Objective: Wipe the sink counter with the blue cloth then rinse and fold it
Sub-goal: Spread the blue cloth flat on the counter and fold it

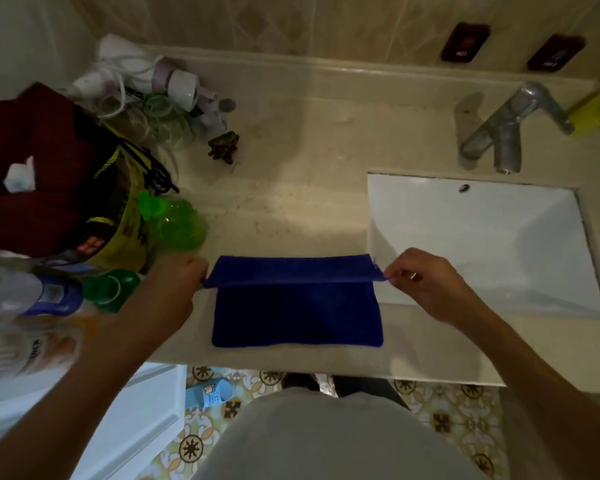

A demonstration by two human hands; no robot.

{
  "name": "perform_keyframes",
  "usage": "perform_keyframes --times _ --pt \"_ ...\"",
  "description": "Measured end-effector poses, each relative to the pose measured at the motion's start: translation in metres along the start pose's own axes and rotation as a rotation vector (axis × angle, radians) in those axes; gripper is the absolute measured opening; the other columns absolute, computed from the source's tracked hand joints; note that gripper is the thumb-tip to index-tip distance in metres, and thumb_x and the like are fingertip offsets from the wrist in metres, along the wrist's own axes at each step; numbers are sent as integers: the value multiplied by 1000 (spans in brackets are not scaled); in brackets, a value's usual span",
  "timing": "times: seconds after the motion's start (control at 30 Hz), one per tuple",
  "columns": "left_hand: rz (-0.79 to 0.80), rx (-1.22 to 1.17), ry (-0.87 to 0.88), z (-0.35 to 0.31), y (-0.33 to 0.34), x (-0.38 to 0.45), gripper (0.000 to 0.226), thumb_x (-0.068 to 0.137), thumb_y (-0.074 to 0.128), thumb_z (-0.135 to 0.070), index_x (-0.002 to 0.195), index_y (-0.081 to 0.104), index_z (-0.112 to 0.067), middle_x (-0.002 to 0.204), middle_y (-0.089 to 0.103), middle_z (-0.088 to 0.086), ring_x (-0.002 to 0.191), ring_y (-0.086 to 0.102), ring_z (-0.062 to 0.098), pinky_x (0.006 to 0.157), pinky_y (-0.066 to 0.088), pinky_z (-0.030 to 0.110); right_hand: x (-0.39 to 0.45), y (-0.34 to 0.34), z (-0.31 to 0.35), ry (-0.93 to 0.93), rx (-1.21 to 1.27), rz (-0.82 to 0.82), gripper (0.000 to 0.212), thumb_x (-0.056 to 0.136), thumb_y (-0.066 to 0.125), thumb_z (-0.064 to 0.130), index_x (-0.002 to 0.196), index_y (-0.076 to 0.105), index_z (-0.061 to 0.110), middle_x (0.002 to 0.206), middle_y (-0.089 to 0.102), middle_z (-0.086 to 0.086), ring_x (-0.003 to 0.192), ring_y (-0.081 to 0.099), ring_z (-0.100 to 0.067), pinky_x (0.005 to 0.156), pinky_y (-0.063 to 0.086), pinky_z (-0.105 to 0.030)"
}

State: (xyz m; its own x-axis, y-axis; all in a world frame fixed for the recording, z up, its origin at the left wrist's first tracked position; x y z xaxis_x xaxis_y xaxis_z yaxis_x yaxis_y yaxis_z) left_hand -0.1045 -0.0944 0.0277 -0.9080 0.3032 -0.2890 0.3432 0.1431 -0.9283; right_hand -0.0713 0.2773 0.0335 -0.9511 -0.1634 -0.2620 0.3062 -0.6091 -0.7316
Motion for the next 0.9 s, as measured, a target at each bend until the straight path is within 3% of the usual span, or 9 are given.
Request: perform_keyframes --times 0.07,0.13,0.3,0.47,0.57,0.67,0.73,0.83,0.9 --pt "60 20 -2 1 20 -23 26 81 62 7 84 53 -17 86 47 0 66 47 16 55 34 28 -19 20 -3 -32 -39 27 9 90 68 5 92 74 11 88 59 8 77 59 1 70 46 -4" --pt "132 64 -2 -2 42 -41 28 81 61 6 96 58 -17 92 51 1 70 53 18 58 44 31 -38 44 -8 -57 -78 79 8 89 69 3 91 74 9 88 57 8 75 57 2 65 44 -4" --pt "319 170 -15 -14 84 -66 38 87 59 -6 122 55 -20 109 55 3 89 62 19 71 52 30 -68 89 -29 -12 -150 95 9 86 70 -3 87 73 6 90 65 -11 73 63 -20 67 42 -14" --pt "506 281 79 -28 90 -68 37 91 57 -46 122 50 -26 113 53 -2 96 61 16 68 44 26 -75 99 -39 159 -85 46 12 94 61 7 97 73 6 97 65 -10 83 65 -25 76 51 -27" --pt "427 251 151 -57 65 -32 31 93 52 -52 110 53 -27 108 53 -2 88 57 15 70 46 29 -81 91 -50 422 51 -46 10 99 54 17 96 63 13 87 62 -1 81 62 -19 74 49 -27" --pt "211 14 226 -116 41 22 17 100 46 -34 98 56 -20 95 52 -1 80 53 18 70 47 37 -87 97 -58 585 90 -61 17 100 55 31 90 56 17 76 58 4 72 58 -15 66 48 -27" --pt "116 -81 326 -164 40 52 17 101 44 -23 103 60 -17 97 55 0 85 53 17 72 48 39 -89 102 -58 664 90 -36 23 99 54 38 88 54 17 75 55 5 68 53 -11 58 40 -24" --pt "100 -45 475 -226 57 87 23 98 51 -19 119 61 -16 115 56 1 107 52 20 83 51 41 -88 104 -60 717 37 -48 27 96 57 41 96 57 14 91 63 -5 86 62 -24 73 49 -34" --pt "162 94 570 -252 75 103 24 97 54 -19 120 61 -15 117 55 4 110 48 23 85 49 40 -88 107 -62 761 57 -57 29 95 60 38 106 59 11 103 65 -9 96 64 -29 78 50 -36"
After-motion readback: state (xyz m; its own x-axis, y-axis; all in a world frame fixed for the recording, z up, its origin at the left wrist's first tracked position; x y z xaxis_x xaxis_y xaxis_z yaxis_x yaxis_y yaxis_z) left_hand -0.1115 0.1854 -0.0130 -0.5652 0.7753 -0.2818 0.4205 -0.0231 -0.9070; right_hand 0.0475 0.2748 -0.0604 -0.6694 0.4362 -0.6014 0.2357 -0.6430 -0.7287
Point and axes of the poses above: each hand's wrist, its own x-axis towards the middle knuckle, its own y-axis out of the palm, z = x × y, the point moved 9 cm from there along x, towards the middle knuckle
